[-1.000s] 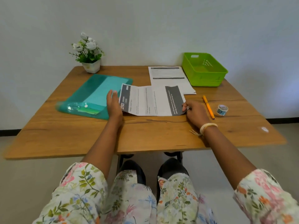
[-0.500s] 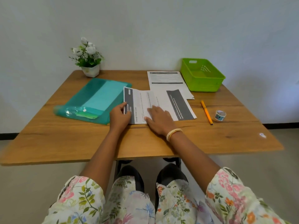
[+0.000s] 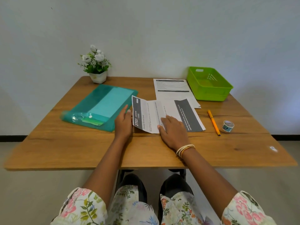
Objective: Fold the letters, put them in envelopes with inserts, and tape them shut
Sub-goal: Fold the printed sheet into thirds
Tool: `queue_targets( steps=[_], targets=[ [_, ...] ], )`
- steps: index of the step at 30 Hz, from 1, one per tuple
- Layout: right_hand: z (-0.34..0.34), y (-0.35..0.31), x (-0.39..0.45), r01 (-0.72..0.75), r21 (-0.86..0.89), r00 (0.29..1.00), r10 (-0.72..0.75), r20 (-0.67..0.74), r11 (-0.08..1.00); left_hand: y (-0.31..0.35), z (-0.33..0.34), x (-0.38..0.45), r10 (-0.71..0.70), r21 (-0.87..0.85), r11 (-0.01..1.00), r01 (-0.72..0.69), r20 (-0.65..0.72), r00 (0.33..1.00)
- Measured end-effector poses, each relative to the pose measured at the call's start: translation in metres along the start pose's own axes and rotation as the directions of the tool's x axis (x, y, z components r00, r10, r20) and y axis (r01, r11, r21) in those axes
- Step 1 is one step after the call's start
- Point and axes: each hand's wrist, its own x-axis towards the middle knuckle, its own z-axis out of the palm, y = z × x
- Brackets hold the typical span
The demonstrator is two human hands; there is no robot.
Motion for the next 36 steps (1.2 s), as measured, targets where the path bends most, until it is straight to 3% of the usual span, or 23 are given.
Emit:
queue_targets(
  steps=[3, 7, 10, 15, 18, 20, 22, 25, 28, 31, 34, 36],
  targets=[
    [0.0, -0.001, -0.001, 0.008, 0.002, 0.999, -0.008, -0.046, 1.0, 0.001, 0.005, -0.008, 0.048, 0.009, 0.999, -0.048, 0.078, 0.996],
    [-0.003, -0.004, 0.0, 0.024, 0.082, 0.998, -0.02, -0.052, 0.996, -0.006, 0.01, -0.011, 0.134, 0.246, 0.949, -0.197, 0.251, 0.959],
    [-0.007, -0.005, -0.001, -0.032, 0.255, 0.996, 0.053, -0.078, 0.967, -0.003, 0.01, -0.013, 0.175, 0.377, 0.874, -0.307, 0.344, 0.922],
    [-0.015, -0.004, -0.001, -0.183, 0.627, 0.94, 0.321, -0.113, 0.757, -0.005, 0.013, -0.014, 0.204, 0.521, 0.745, -0.417, 0.417, 0.886],
    [-0.021, -0.006, -0.004, -0.206, 0.718, 0.889, 0.433, -0.146, 0.665, -0.006, 0.015, -0.014, 0.231, 0.581, 0.668, -0.466, 0.433, 0.871],
    [-0.022, -0.009, -0.009, -0.181, 0.648, 0.892, 0.401, -0.209, 0.74, -0.006, 0.015, -0.014, 0.23, 0.604, 0.642, -0.472, 0.435, 0.87],
    [-0.023, -0.013, -0.015, -0.102, 0.502, 0.936, 0.254, -0.245, 0.859, -0.005, 0.015, -0.015, 0.227, 0.61, 0.637, -0.472, 0.437, 0.87],
    [-0.018, -0.021, -0.02, -0.013, 0.373, 0.994, 0.054, -0.098, 0.928, -0.005, 0.015, -0.015, 0.228, 0.617, 0.624, -0.48, 0.444, 0.867],
    [-0.011, -0.027, -0.021, -0.046, 0.26, 0.997, 0.028, 0.071, 0.964, -0.004, 0.015, -0.017, 0.242, 0.592, 0.65, -0.477, 0.433, 0.868],
    [-0.008, -0.03, -0.02, -0.039, 0.156, 0.994, 0.022, 0.108, 0.987, -0.004, 0.015, -0.017, 0.276, 0.549, 0.707, -0.446, 0.366, 0.888],
    [-0.008, -0.032, -0.016, -0.034, 0.093, 0.994, 0.025, 0.103, 0.995, -0.006, 0.015, -0.015, 0.252, 0.684, 0.638, -0.354, 0.249, 0.935],
    [-0.007, -0.032, -0.015, -0.045, 0.063, 0.993, 0.037, 0.112, 0.997, -0.004, 0.016, -0.016, 0.224, 0.737, 0.59, -0.331, 0.244, 0.944]
  ],
)
